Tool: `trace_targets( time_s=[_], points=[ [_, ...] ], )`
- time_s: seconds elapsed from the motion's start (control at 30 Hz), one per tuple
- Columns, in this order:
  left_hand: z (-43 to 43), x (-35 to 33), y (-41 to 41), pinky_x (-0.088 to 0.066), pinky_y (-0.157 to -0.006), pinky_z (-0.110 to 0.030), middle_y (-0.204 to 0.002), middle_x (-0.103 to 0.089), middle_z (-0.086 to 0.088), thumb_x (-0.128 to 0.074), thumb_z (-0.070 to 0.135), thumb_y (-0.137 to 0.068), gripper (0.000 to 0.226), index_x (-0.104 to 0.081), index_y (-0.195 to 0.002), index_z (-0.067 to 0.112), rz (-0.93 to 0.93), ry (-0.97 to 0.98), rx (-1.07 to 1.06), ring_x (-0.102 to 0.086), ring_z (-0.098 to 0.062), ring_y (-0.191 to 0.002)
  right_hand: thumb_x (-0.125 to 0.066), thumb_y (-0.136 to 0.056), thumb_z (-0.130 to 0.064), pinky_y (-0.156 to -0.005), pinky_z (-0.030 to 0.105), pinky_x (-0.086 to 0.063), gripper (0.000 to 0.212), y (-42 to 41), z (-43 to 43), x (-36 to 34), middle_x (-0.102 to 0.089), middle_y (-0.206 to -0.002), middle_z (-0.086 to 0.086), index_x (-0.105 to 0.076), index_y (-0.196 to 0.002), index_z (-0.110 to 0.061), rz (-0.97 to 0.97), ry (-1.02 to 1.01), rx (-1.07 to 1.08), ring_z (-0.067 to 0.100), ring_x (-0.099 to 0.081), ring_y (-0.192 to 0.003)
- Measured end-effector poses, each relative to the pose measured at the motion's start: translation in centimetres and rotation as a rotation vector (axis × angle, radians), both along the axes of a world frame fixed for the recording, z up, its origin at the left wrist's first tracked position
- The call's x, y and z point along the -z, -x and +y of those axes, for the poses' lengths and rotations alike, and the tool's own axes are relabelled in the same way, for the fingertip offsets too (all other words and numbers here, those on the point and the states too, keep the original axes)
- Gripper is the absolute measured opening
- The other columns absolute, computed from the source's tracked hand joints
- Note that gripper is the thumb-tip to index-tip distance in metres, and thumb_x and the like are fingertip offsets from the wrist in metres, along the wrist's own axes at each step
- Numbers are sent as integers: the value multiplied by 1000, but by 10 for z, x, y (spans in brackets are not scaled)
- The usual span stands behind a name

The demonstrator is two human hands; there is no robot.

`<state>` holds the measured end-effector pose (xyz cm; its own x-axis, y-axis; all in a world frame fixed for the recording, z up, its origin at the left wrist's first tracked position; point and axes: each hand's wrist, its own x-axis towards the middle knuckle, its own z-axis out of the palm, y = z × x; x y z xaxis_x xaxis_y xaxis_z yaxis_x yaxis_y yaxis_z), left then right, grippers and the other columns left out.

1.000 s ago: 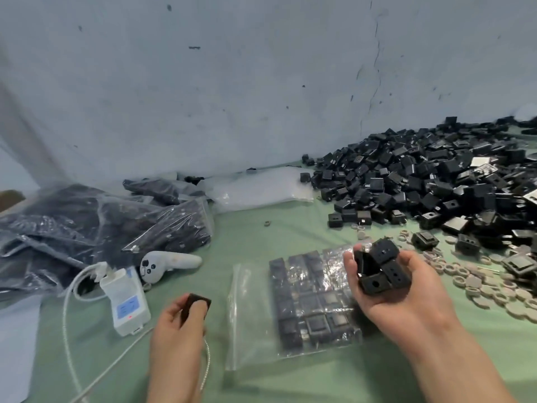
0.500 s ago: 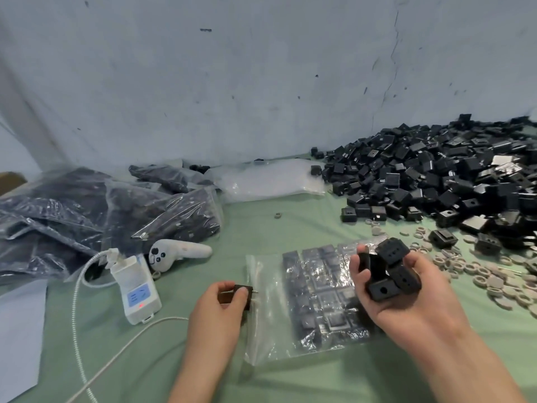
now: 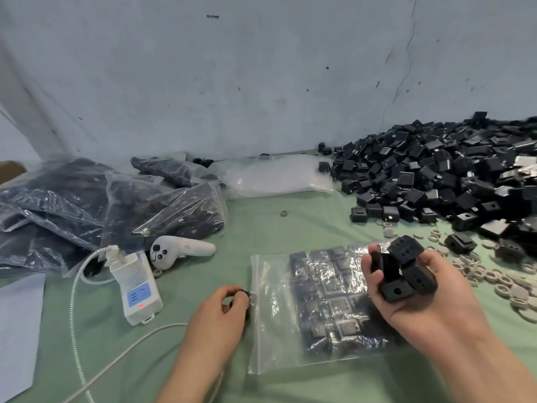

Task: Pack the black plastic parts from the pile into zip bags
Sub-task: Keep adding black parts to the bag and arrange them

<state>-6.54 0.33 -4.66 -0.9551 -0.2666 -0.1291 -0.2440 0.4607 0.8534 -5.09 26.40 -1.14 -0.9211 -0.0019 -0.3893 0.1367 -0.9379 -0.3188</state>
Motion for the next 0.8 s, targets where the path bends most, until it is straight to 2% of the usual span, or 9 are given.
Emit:
trace_targets(
  time_s=[0.13, 0.23, 0.3, 0.4, 0.43, 0.53, 0.63, 0.73, 0.8],
  points=[
    [4, -1, 0, -46, -53, -27, -53, -68, -1, -61, 42, -91, 22, -61, -89, 21, -71, 7, 43, -56, -14, -41, -52, -92, -30, -52, 27, -54, 36, 1, -1, -1, -71, -107, 15, -66, -109, -2, 7, 2, 1, 28, -69, -81],
    [7, -1, 1, -58, -59, -37, -57, -70, -8, -67, 37, -90, 29, -58, -92, 10, -71, -83, 7, -64, -21, -47, -51, -92, -30, -52, 27, -54, 34, 0, -1, -4, -71, -106, 15, -66, -107, -3, 20, 1, 3, 29, -69, -83],
    [10, -1, 2, -59, -59, -35, -59, -71, -9, -66, 38, -91, 32, -57, -92, 8, -48, -95, -11, -68, -26, -50, -50, -93, -30, -52, 27, -54, 34, 0, -2, -6, -71, -105, 15, -66, -106, -3, 29, -1, 2, 29, -69, -83],
    [16, -1, 0, -50, -49, -24, -56, -70, 0, -59, 47, -93, 36, -58, -86, 12, -13, 65, 14, -66, -17, -45, -50, -94, -31, -53, 26, -53, 36, -1, -4, -6, -72, -106, 14, -66, -109, -3, 37, -3, 7, 28, -69, -84],
    [17, -1, -2, -51, -52, -25, -56, -70, 2, -59, 49, -93, 36, -58, -84, 14, 2, 130, 22, -65, -15, -46, -50, -94, -31, -54, 26, -53, 37, -1, -4, -6, -72, -107, 14, -66, -110, -2, 38, -2, 8, 28, -69, -85],
    [16, -1, -5, -54, -72, -38, -64, -69, 1, -60, 48, -92, 30, -59, -83, 19, 50, 246, 27, -68, -18, -66, -49, -94, -33, -54, 26, -53, 38, -2, -7, -5, -72, -109, 13, -65, -113, -3, 38, -2, 14, 27, -69, -87],
    [15, -3, -8, -49, -70, -33, -70, -65, 7, -57, 45, -94, 19, -59, -96, 26, 81, 259, 47, -65, -11, -70, -50, -93, -32, -53, 27, -53, 39, -5, -9, -4, -72, -108, 13, -65, -111, -2, 38, -14, 18, 28, -70, -84],
    [18, -2, -13, -40, -59, -21, -60, -61, 10, -49, 50, -95, 24, -62, -107, 34, 96, 274, 104, -56, 5, -64, -52, -89, -30, -52, 26, -53, 40, -10, -11, -3, -73, -104, 15, -75, -94, 2, 47, -33, 15, 28, -70, -84],
    [21, -2, -16, -40, -61, -24, -61, -62, 12, -46, 57, -94, 33, -64, -108, 34, 87, 244, 115, -57, 3, -67, -55, -82, -27, -52, 26, -53, 38, -13, -12, -3, -73, -101, 14, -78, -77, 3, 51, -55, 0, 26, -70, -84]
  ],
)
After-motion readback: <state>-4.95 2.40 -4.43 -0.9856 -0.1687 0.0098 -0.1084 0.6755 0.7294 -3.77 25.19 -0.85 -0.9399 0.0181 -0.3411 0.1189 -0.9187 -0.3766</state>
